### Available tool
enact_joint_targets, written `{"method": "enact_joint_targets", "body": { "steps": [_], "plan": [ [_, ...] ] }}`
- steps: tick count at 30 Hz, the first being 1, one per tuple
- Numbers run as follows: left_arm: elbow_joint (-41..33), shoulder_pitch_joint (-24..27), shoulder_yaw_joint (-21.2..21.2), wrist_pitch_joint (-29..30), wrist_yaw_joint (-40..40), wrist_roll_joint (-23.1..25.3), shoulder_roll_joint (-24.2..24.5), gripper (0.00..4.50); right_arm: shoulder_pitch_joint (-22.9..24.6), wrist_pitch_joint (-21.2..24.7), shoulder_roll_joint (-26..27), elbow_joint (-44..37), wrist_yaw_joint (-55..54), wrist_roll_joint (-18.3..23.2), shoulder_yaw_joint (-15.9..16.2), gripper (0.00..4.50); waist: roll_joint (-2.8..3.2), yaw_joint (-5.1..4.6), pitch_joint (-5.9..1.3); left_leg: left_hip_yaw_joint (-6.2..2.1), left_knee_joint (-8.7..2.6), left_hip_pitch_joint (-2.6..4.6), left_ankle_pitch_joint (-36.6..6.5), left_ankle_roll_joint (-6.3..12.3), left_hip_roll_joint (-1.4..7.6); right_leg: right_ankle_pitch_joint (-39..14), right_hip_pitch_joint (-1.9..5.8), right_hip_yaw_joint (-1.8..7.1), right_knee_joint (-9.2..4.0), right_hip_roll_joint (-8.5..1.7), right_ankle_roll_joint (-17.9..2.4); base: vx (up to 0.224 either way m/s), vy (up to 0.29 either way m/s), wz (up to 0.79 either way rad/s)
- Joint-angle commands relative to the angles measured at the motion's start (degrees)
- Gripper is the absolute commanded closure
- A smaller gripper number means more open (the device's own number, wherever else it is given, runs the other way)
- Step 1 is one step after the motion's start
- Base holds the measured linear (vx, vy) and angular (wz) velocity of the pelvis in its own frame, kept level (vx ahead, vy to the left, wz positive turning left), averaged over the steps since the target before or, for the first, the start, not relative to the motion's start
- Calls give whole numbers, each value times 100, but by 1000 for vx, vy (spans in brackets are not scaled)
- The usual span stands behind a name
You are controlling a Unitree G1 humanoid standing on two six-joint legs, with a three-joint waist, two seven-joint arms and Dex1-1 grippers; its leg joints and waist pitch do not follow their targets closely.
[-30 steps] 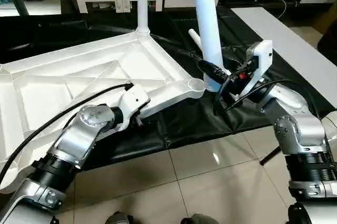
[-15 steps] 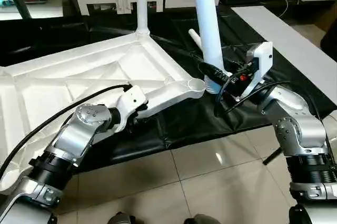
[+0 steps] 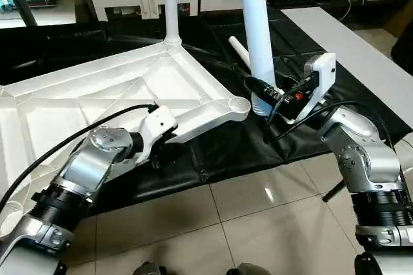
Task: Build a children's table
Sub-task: Insert table leg to table base
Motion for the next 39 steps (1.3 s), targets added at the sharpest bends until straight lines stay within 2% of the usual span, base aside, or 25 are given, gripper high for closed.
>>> {"method": "enact_joint_targets", "body": {
  "steps": [1, 3, 4, 6, 9, 12, 19, 22, 25, 26, 29, 31, 32, 33, 34, 35, 37, 38, 39],
  "plan": [
    [83, 138, -3, 58, -123, 72, 158, 373, 41, 26, -4, -206, -22, 43, -82, 250, 48, -10, -471, -84, -413, 134, -923, -41, 83, -607, 286, 217, -536, -332, -1299, 0, 0, 0],
    [76, 213, 12, -74, -219, 67, 259, 388, 51, 21, 5, -211, -25, 48, -82, 250, 51, -19, -461, -89, -422, 143, -1048, -76, 81, -795, 275, 218, -555, -332, -1260, 0, 0, 0],
    [80, 251, 17, -140, -252, 72, 308, 395, 52, 19, 10, -208, -28, 49, -82, 250, 37, -26, -460, -85, -422, 145, -1062, -85, 82, -809, 273, 221, -557, -328, -1250, 0, 0, 0],
    [96, 294, 12, -271, -322, 85, 377, 425, 51, 11, 12, -198, -28, 50, -80, 250, 48, -16, -458, -86, -425, 152, -1067, -90, 85, -822, 263, 225, -560, -332, -1245, 0, 0, 0],
    [133, 385, 9, -455, -399, 149, 537, 444, 47, -3, 12, -182, -32, 60, -77, 250, 52, -19, -454, -84, -432, 152, -1088, -109, 85, -807, 259, 226, -556, -333, -1245, 0, 0, 0],
    [214, 507, 102, -616, -481, 196, 801, 444, 49, -19, 23, -152, -39, 80, -88, 250, 45, -34, -450, -90, -438, 142, -1114, -126, 80, -886, 263, 228, -557, -336, -1203, 0, 0, 0],
    [164, 650, 193, -802, -656, 138, 1002, 444, 52, -34, 39, -131, -34, 71, -78, 250, 44, -61, -450, -89, -449, 139, -1041, -119, 84, -755, 258, 232, -543, -331, -1230, 0, 0, 0],
    [190, 687, 199, -853, -667, 178, 1085, 444, 48, -40, 39, -121, -30, 64, -75, 250, 49, -86, -435, -87, -455, 153, -1169, -134, 87, -907, 245, 235, -562, -334, -1231, 0, 0, 0],
    [352, 852, 154, -1075, -812, 325, 1420, 444, 46, -53, 27, -115, -26, 49, -77, 250, 57, -123, -437, -100, -454, 141, -1237, -158, 78, -1000, 244, 234, -566, -333, -1192, 0, 0, 0],
    [483, 1040, 150, -1254, -950, 424, 1739, 444, 45, -61, 8, -114, -23, 40, -83, 250, 78, -142, -427, -113, -469, 128, -1257, -165, 78, -1037, 255, 235, -569, -338, -1175, 0, 0, 0],
    [566, 1287, 236, -1503, -1138, 388, 2026, 444, 56, -53, -3, -131, -29, 41, -93, 250, 48, -239, -410, -127, -478, 129, -1425, -187, 63, -1314, 246, 248, -596, -331, -1097, 0, 0, 0],
    [674, 1434, 338, -1761, -1170, 390, 2173, 444, 64, -50, 0, -132, -35, 36, -95, 250, 56, -259, -403, -132, -489, 134, -1463, -200, 71, -1409, 240, 253, -606, -329, -1083, 0, 0, 0],
    [725, 1457, 368, -1838, -1119, 422, 2199, 444, 65, -51, 5, -126, -38, 32, -94, 250, 38, -257, -382, -129, -500, 163, -1559, -206, 75, -1614, 215, 257, -630, -324, -1047, 0, 0, 0],
    [734, 1459, 372, -1843, -1110, 427, 2203, 444, 64, -51, 7, -123, -39, 32, -93, 250, 48, -257, -380, -122, -503, 202, -1647, -221, 85, -1702, 190, 264, -643, -325, -1056, 0, 0, 0],
    [777, 1467, 389, -1870, -1070, 452, 2225, 444, 58, -48, 20, -110, -44, 33, -89, 250, 48, -257, -380, -122, -503, 202, -1647, -221, 85, -1702, 190, 264, -643, -325, -1056, 0, 0, 0],
    [797, 1469, 413, -1929, -1018, 471, 2237, 444, 37, -41, 44, -88, -54, 39, -85, 250, -4, -256, -381, -115, -501, 200, -1643, -214, 86, -1726, 193, 270, -648, -325, -1065, 0, 0, 0],
    [801, 1472, 419, -2017, -1001, 440, 2270, 444, 9, -11, 77, -68, -66, 58, -84, 250, 21, -256, -381, -128, -516, 186, -1601, -224, 89, -1734, 202, 270, -636, -329, -1042, 0, 0, 0],
    [779, 1467, 448, -2032, -1027, 376, 2260, 444, -3, 16, 87, -67, -66, 81, -89, 250, -3, -263, -378, -124, -518, 192, -1627, -226, 90, -1767, 195, 271, -642, -327, -1032, 0, 0, 0],
    [779, 1467, 448, -2032, -1027, 376, 2260, 416, -3, 16, 87, -67, -66, 81, -89, 250, 5, -259, -380, -126, -517, 195, -1623, -226, 88, -1777, 196, 272, -638, -329, -1031, 0, 0, 0]
  ]
}}
